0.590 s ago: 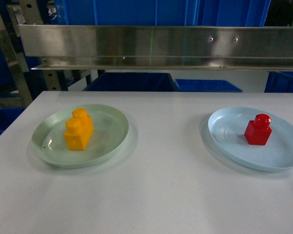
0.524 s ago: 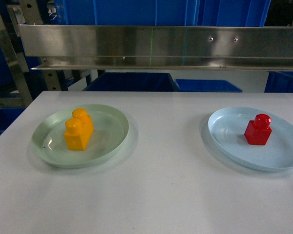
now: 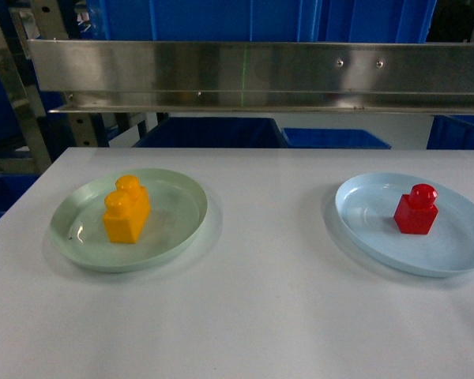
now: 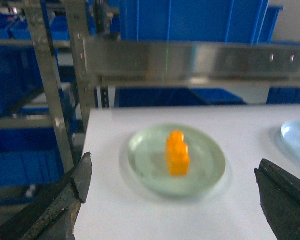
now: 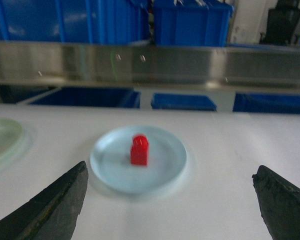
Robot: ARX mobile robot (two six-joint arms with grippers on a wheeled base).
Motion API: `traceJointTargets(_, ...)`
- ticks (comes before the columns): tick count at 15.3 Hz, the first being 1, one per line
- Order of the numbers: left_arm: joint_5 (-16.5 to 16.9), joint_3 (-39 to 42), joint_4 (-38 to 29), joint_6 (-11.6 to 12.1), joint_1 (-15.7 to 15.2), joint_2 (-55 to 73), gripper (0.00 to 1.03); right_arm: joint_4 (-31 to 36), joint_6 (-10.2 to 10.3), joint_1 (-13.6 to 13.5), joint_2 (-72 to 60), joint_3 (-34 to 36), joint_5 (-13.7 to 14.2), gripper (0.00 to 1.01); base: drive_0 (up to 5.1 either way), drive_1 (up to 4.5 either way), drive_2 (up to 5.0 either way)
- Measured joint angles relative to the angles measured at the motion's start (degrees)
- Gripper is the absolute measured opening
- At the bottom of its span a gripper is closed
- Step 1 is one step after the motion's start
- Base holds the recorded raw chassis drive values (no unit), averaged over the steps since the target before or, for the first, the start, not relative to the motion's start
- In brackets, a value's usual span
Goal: Sort and place red and yellow blocks in left bins
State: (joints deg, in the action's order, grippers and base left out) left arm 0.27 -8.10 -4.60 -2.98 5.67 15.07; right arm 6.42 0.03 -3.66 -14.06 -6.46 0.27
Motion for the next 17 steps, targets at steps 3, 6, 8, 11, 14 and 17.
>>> traceJointTargets(3,1.75,-27.78,-10.36,-1.86,-2.47,38.93,0.98,15.12,2.56,0.96,-42.8,-24.13,-3.67,0.98,0.0,0.0,0.0)
traceJointTargets(6,5.05,-39.04,-7.74,-1.33,-2.43,66.84,0.98,13.62,4.92,-0.31,-71.8,-38.25,-5.27,0.98,0.0,0.0,0.0)
traceJointTargets(8,0.28,-39.26,-14.12,-1.81,-1.84,75.01,0.98,14.78,7.48,1.57,-77.48,-39.78,-7.28,0.98,0.0,0.0,0.0)
traceJointTargets(11,-0.74,-38.01,-17.4,-2.67,-1.86,71.89,0.98,15.43,8.07,1.77,-76.59,-39.89,-7.67,0.98,0.0,0.0,0.0)
traceJointTargets(14,-0.79,-38.01,-16.92,-2.71,-1.86,72.48,0.98,12.61,9.9,0.39,-76.74,-39.65,-7.54,0.98,0.0,0.0,0.0)
traceJointTargets(17,-0.74,-38.01,-16.92,-2.71,-1.75,72.46,0.98,7.21,11.85,-4.37,-87.8,-46.62,-7.85,0.98,0.0,0.0,0.0)
